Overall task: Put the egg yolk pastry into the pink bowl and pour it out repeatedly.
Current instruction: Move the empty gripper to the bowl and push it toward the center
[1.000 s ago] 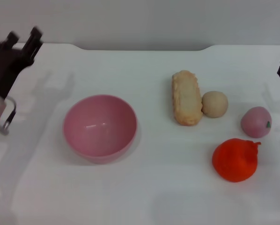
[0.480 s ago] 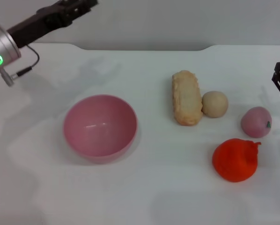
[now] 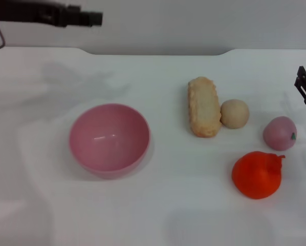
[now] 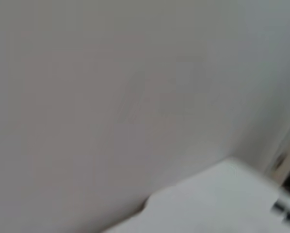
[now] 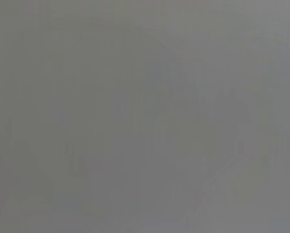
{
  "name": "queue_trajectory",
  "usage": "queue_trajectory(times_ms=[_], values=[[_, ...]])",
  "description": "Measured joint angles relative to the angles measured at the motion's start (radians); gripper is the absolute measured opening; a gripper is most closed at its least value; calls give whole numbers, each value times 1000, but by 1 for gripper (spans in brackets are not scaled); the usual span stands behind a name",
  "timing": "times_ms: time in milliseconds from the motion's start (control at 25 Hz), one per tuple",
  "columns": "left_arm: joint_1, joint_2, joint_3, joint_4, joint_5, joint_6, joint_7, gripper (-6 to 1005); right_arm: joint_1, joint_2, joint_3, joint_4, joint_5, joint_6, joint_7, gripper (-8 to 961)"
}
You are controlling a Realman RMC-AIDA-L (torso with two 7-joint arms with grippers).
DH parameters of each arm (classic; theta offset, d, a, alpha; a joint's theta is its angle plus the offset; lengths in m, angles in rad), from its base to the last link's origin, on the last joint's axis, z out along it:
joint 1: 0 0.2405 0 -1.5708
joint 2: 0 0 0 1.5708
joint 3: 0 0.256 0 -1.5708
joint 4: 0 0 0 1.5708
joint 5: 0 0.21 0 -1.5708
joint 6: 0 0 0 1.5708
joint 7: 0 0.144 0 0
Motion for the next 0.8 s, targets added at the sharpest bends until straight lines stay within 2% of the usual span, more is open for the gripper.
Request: queue_trajectory(times_ms=[40,80,120,160,200,280,320,360,400,560,600,640,800], values=[[0,0,0,0,0,0,0,750,0,0,1,0,0,0,0,791],[63,-10,187,153,21,-43,-160,750,0,0,3,-1,0,0,0,791],[95,-12,271,214,46,-66,-239,749,0,0,4,-2,1,0,0,791],[95,-12,271,214,46,-66,-239,749,0,0,5,-4,3,0,0,791],[131,-16,363,281,89,-91,-331,749,1,0,6,-5,4,0,0,791],[131,-16,363,281,89,-91,-331,748,1,0,6,-7,6,0,0,791],[175,-26,480,360,183,-106,-486,748,1,0,6,-8,7,0,0,791],[175,-26,480,360,183,-106,-486,747,1,0,6,-9,7,0,0,791],[214,-28,564,396,219,-103,-583,747,1,0,6,-11,7,0,0,790],[214,-28,564,396,219,-103,-583,745,-1,1,7,-18,8,0,0,790],[298,-31,706,453,232,-129,-697,745,-2,1,7,-18,8,0,0,790],[332,-32,760,461,230,-158,-741,745,-3,1,7,-18,8,1,0,790],[332,-32,760,461,230,-158,-741,743,-1,1,5,-19,8,15,0,790]])
